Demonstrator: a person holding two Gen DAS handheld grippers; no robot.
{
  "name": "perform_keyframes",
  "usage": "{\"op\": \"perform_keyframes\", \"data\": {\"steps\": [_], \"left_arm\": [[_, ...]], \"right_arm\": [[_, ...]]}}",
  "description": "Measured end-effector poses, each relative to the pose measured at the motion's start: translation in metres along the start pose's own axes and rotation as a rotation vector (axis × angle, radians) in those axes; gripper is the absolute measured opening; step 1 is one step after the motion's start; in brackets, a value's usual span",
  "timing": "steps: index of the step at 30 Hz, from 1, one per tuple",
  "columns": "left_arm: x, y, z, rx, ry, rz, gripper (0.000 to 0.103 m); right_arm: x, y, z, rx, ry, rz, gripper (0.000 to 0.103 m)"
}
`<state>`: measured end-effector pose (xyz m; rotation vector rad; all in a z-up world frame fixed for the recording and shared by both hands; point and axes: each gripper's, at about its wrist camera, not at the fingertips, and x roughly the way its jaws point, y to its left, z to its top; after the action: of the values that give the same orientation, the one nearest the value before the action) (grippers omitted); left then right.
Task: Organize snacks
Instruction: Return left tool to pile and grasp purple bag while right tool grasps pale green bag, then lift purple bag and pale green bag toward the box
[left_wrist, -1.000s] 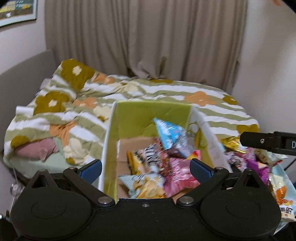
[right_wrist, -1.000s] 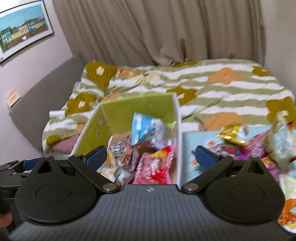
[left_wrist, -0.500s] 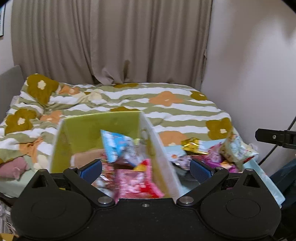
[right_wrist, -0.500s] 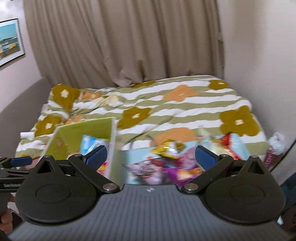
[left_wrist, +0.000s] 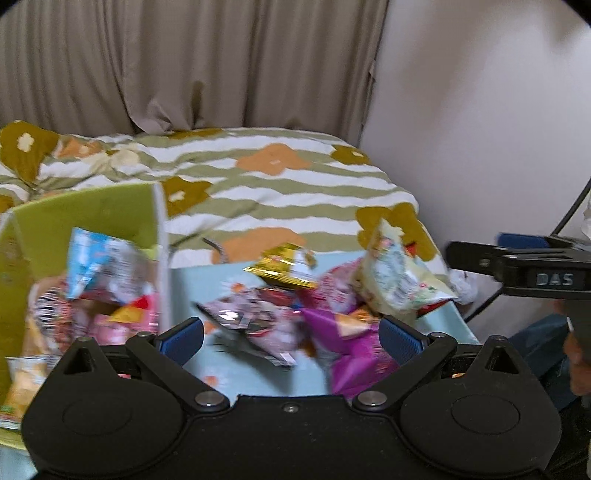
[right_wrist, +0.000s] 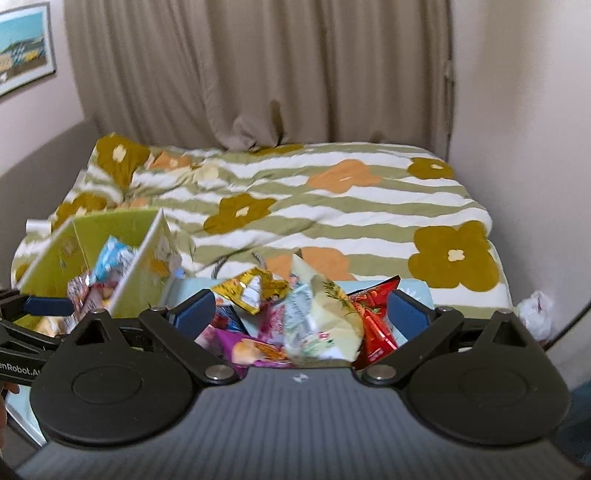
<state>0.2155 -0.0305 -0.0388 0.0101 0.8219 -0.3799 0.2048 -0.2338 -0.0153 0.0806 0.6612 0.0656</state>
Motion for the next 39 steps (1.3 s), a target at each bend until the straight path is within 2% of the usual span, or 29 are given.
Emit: {"op": "perform_keyframes", "data": {"steps": [6,13,22,27,29,31,33,39], "left_arm": [[0.038,-0.034,-0.007,-0.014,0.052,0.018,0.102],[0.071,-0.059,-0.016,-0.019,0.06,0.039,0.101],[0.099,-0.08,-0.024,-0.001,0.081,0.065,0.101],[0.11,-0.082,-0.028,-0.004,0.102,0.073,0.101],[0.114,-0.083,-0.03,0.002,0.108,0.082,0.101],[0.117,-0.085,-0.03,0.006,0.113,0.089,0.1],[0.119,-0.085,-0.031,0.006,0.117,0.093,0.1],[0.131,-0.09,-0.03,0.019,0.138,0.112,0.1]], "right_arm": [[0.038,-0.022,0.0,-0.083,0.047,0.101,0.103],[0.084,-0.031,-0.009,-0.157,0.113,0.193,0.103],[0.112,-0.035,-0.021,-0.221,0.162,0.22,0.103],[0.119,-0.04,-0.025,-0.212,0.18,0.226,0.092],[0.121,-0.043,-0.026,-0.2,0.183,0.228,0.08],[0.121,-0.046,-0.027,-0.185,0.187,0.23,0.074],[0.12,-0.049,-0.027,-0.171,0.193,0.234,0.064],[0.117,-0.053,-0.029,-0.147,0.194,0.246,0.057]]}}
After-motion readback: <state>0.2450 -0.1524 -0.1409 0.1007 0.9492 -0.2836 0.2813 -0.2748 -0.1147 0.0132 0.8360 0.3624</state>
